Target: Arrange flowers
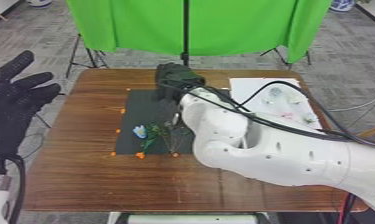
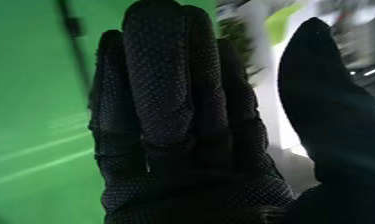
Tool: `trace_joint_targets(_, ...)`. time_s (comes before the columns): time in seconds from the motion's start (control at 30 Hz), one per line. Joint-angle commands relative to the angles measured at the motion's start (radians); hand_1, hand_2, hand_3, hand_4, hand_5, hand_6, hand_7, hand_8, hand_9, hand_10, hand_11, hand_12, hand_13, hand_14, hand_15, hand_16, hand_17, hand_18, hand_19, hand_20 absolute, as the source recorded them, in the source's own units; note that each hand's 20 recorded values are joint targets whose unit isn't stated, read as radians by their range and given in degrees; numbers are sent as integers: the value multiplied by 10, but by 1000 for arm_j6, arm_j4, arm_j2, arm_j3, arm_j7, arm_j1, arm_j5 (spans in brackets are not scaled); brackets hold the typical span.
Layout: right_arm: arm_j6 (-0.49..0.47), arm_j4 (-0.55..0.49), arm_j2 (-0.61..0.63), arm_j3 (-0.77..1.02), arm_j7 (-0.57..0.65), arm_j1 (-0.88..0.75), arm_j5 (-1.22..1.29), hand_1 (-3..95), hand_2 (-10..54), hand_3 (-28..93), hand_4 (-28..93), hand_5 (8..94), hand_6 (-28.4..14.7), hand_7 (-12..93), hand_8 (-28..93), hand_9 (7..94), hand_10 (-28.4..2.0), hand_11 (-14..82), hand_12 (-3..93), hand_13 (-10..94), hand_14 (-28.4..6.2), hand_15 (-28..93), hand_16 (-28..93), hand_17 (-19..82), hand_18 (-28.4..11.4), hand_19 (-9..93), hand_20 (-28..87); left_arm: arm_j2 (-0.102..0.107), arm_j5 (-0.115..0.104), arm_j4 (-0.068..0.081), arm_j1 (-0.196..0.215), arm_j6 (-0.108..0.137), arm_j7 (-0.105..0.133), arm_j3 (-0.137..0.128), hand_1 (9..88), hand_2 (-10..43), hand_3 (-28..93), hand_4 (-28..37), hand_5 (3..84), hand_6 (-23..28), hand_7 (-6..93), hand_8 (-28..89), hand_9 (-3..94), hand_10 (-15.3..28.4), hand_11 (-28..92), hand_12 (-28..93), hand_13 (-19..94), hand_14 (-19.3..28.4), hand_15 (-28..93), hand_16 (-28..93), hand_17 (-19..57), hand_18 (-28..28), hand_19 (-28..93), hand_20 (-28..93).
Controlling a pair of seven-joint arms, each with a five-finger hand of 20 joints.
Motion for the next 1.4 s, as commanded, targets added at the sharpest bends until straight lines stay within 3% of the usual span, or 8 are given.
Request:
trace_joint_targets(0.03, 127, -26, 297, 213, 73, -259, 0, 390, -95, 744, -271, 600, -27, 143, -119, 772, -145, 241, 157, 775, -89, 541, 159, 406, -202, 887, -93, -21, 2, -6, 32, 19, -1, 3, 232, 65, 785, -223, 325, 77, 170, -105, 343, 215, 318, 126, 271, 284, 622, -116, -52, 263, 609, 281)
trace_joint_targets(0.4, 118, 55, 429, 414, 185, -432, 35, 381, -95, 740, -261, 494, -27, 117, -111, 776, -155, 237, 157, 795, -87, 544, 155, 429, -203, 904, -108, 22, -19, 1, 28, 27, 29, 32, 232, 66, 785, -224, 326, 77, 170, -105, 343, 214, 316, 126, 271, 284, 622, -116, -52, 262, 610, 279)
trace_joint_targets(0.57, 71, 110, 455, 408, 215, -431, 70, 378, -95, 740, -262, 457, -29, 112, -111, 765, -158, 238, 158, 795, -87, 552, 158, 435, -202, 910, -120, 26, -21, 4, 24, 28, 27, 37, 233, 67, 784, -224, 325, 77, 170, -105, 343, 214, 316, 127, 272, 284, 622, -116, -53, 262, 609, 278)
trace_joint_targets(0.83, 24, 166, 463, 372, 248, -422, 102, 379, -95, 739, -263, 445, -26, 107, -107, 759, -161, 237, 155, 792, -88, 555, 156, 437, -204, 916, -140, 29, -14, 15, -12, 11, 1, 52, 233, 66, 785, -223, 326, 76, 171, -105, 343, 214, 316, 127, 271, 284, 621, -116, -53, 262, 610, 278)
trace_joint_targets(0.97, 15, 191, 456, 333, 248, -403, 95, 383, -95, 737, -264, 465, -12, 117, -109, 759, -161, 236, 155, 790, -88, 555, 154, 437, -204, 917, -147, 37, -18, 18, -14, 12, 3, 55, 233, 66, 786, -223, 326, 76, 171, -105, 343, 214, 316, 127, 271, 284, 621, -116, -53, 262, 610, 278)
trace_joint_targets(1.03, 66, 197, 462, 297, 229, -396, 79, 393, -95, 735, -267, 503, 2, 126, -117, 761, -160, 232, 153, 788, -88, 555, 153, 436, -203, 917, -152, 39, -17, 21, -26, 8, -6, 59, 233, 66, 785, -223, 326, 76, 171, -105, 343, 213, 316, 127, 271, 284, 621, -116, -53, 263, 609, 278)
trace_joint_targets(1.13, 101, 199, 460, 242, 231, -372, 45, 416, -95, 738, -277, 570, 22, 138, -126, 787, -128, 214, 149, 804, -79, 531, 148, 438, -197, 908, -159, 39, -16, 22, -25, 2, -9, 55, 233, 66, 785, -223, 326, 77, 171, -105, 343, 213, 317, 127, 271, 284, 621, -116, -53, 262, 610, 277)
trace_joint_targets(1.4, 148, 220, 432, 154, 245, -326, -28, 416, -95, 731, -282, 575, 23, 142, -127, 796, -120, 209, 154, 816, -71, 514, 163, 449, -186, 891, -165, 41, -12, 32, -59, -3, -34, 70, 233, 66, 785, -223, 327, 77, 171, -105, 343, 214, 316, 127, 271, 284, 621, -116, -53, 262, 609, 275)
